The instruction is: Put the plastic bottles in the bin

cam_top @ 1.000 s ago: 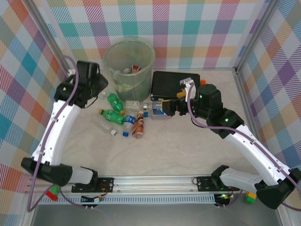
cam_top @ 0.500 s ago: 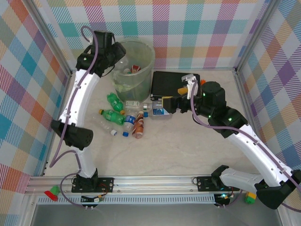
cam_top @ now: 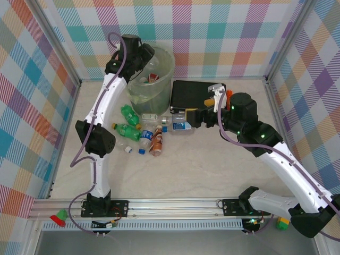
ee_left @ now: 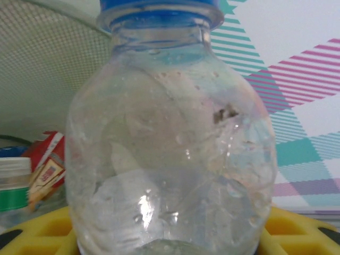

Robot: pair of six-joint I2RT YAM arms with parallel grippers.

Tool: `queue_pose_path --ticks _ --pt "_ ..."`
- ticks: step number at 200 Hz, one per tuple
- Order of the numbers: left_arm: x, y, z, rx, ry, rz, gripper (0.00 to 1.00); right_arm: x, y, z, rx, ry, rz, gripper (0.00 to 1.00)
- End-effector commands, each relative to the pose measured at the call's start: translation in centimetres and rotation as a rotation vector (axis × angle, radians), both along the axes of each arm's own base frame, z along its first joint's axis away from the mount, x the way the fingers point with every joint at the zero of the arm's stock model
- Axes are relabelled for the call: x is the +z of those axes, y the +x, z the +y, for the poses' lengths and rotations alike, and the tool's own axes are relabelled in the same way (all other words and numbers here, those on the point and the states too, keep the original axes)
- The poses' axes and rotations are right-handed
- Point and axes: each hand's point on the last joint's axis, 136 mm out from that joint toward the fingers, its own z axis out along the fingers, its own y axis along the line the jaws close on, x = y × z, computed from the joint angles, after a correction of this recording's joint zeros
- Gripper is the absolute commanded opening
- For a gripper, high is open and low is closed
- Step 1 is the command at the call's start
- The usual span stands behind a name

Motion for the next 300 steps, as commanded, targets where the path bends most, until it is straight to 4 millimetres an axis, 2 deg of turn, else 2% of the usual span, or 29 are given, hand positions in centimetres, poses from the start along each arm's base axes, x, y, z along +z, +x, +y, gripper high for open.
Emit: queue_pose_path --ticks 1,26,70,94,127,165,199,260,300 --pt "3.4 0.7 -1.5 -0.021 -0.131 -0.100 0.53 1.7 -0.4 -0.4 -0.006 0.015 -0.045 0.99" --pt "3.0 1.0 -1.9 -0.022 -0.160 -0.090 0.53 1.6 -0.4 -0.5 -0.012 0.014 -0.041 0.99" --pt "3.4 0.5 -1.6 -0.022 -0.149 -0.088 0.54 1.3 -0.4 -0.6 -0.015 0.021 -0.032 0.99" --pt "3.8 0.0 -1.4 -0.022 -0.136 -0.085 0.63 1.4 -0.5 -0.4 -0.010 0.029 -0.026 0.99" --pt "4.9 -1.0 -0.8 -0.020 -0.109 -0.098 0.84 1.4 -0.5 -0.2 -0.004 0.041 -0.017 0.99" --pt "6.6 -2.5 0.1 -0.006 -0.079 -0.122 0.85 1.2 -0.7 -0.3 -0.005 0.054 0.003 0.99" --pt "7.3 -3.7 0.5 -0.007 -0.070 -0.128 0.85 0.9 -0.9 -0.4 -0.008 0.064 0.015 0.99" --pt "8.0 -7.6 1.4 -0.039 -0.015 -0.111 0.88 -0.4 -0.6 -0.4 -0.026 0.045 0.061 0.99" --pt "7.3 -12.2 2.4 -0.063 0.059 -0.091 0.91 -2.8 0.4 0.2 -0.046 0.027 0.127 0.99"
